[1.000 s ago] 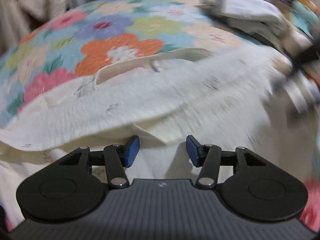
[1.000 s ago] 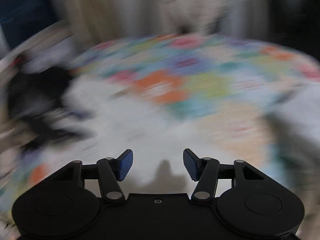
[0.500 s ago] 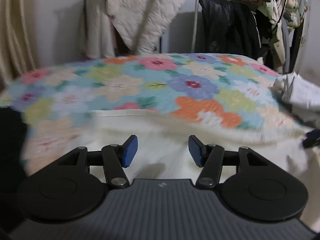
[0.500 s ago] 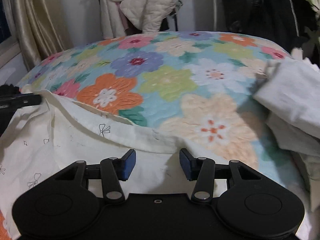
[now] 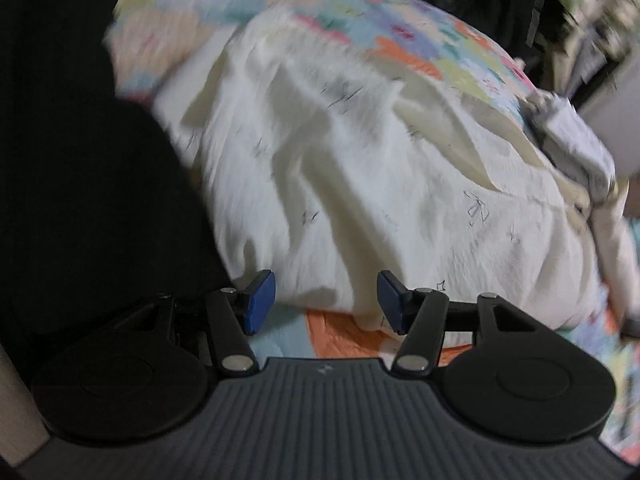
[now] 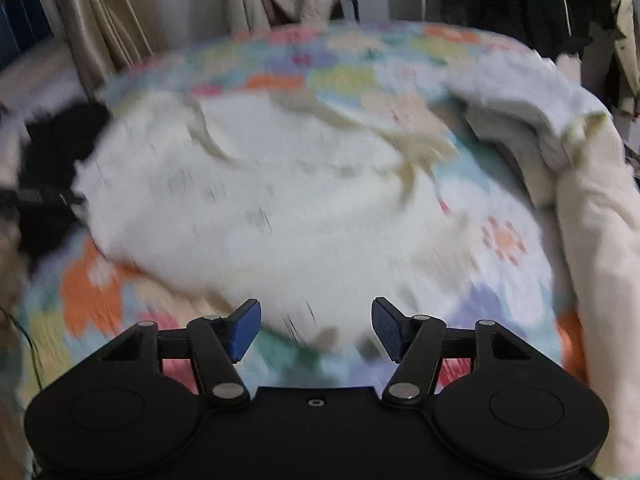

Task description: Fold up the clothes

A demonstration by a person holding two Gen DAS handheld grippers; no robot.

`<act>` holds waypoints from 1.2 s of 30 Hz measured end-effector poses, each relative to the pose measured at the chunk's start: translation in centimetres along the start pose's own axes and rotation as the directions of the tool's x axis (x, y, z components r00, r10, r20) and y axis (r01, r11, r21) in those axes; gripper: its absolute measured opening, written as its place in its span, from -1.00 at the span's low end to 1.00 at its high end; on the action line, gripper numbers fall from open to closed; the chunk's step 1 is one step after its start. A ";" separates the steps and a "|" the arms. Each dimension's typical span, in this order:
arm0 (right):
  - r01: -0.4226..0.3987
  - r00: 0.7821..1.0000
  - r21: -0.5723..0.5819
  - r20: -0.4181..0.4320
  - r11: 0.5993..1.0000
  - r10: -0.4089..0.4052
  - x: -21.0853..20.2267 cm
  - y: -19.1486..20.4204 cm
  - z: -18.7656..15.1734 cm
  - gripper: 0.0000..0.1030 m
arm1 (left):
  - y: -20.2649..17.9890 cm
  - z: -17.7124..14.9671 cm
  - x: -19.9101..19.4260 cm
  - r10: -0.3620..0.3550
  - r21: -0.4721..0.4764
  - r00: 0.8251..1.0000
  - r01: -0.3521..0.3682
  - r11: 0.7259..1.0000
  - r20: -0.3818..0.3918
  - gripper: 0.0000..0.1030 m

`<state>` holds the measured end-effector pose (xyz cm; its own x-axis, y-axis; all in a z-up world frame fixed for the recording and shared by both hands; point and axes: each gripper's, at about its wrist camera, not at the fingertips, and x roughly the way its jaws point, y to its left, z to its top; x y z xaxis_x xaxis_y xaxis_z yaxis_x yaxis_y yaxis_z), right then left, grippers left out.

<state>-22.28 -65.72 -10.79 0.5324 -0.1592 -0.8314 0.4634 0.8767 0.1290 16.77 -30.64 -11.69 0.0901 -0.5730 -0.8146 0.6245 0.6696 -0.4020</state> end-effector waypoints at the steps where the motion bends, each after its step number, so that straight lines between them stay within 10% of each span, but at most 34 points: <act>1: 0.026 1.000 0.031 -0.011 0.999 -0.026 -0.4 0.2 -0.5 0.29 | 0.5 -0.1 0.4 -0.032 -0.038 0.999 0.031 0.999 -0.012 0.08; 6: 0.054 0.992 0.202 -0.126 0.978 -0.028 -4.4 3.0 -2.0 0.20 | 2.0 0.2 3.7 -0.023 -0.116 0.999 0.018 0.993 -0.039 0.08; 10: 0.117 0.988 0.091 -0.112 0.989 -0.106 -8.1 7.8 -0.4 0.22 | 0.7 0.2 4.8 0.022 -0.085 1.000 -0.022 0.996 -0.006 0.17; 14: -0.033 0.999 0.366 -0.021 0.930 0.044 -4.3 5.4 -1.4 0.33 | -0.4 0.1 4.6 0.054 -0.070 0.999 -0.054 0.996 -0.008 0.19; 16: -0.149 0.988 0.572 0.059 0.806 0.140 0.2 2.6 -3.3 0.33 | -0.2 0.3 3.9 0.051 -0.096 0.998 -0.055 0.994 -0.041 0.19; 20: -0.359 0.927 0.846 0.273 0.393 0.258 7.1 -1.1 -8.7 0.33 | 0.8 0.2 2.5 0.036 -0.178 0.997 -0.049 0.983 -0.075 0.19; 23: -0.373 0.926 0.885 0.339 0.279 0.165 8.2 -2.5 -10.0 0.34 | 1.4 -0.6 2.2 0.035 -0.260 0.995 -0.058 0.964 -0.092 0.21; 29: -0.366 0.922 0.891 0.387 0.270 -0.029 10.7 -4.2 -9.0 0.45 | 3.3 -1.1 3.5 0.030 -0.462 0.997 0.008 0.887 0.076 0.30; 30: -0.365 0.920 0.883 0.390 0.296 -0.029 11.1 -4.2 -8.3 0.45 | 3.5 -1.1 3.7 0.041 -0.486 0.994 0.014 0.874 0.103 -0.21; 32: -0.360 0.916 0.854 0.400 0.376 -0.031 11.5 -4.0 -6.8 -0.16 | 2.4 -0.7 3.7 0.077 -0.435 0.990 -0.018 0.900 0.119 -0.91; 34: -0.314 0.920 0.815 0.388 0.486 -0.056 10.3 -4.3 -4.8 -0.83 | 1.2 -0.7 3.0 0.076 -0.384 0.987 -0.015 0.923 0.143 -0.91; 36: -0.328 0.881 0.745 0.463 0.581 -0.097 6.9 -4.9 -3.0 -0.83 | 0.2 -1.1 2.0 0.060 -0.330 0.989 -0.011 0.944 0.138 -0.91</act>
<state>-22.98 -69.74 -18.73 0.7519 -0.4359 -0.4946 0.6227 0.2229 0.7501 16.25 -31.13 -13.87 0.2339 -0.5917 -0.7715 0.3320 0.7944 -0.5086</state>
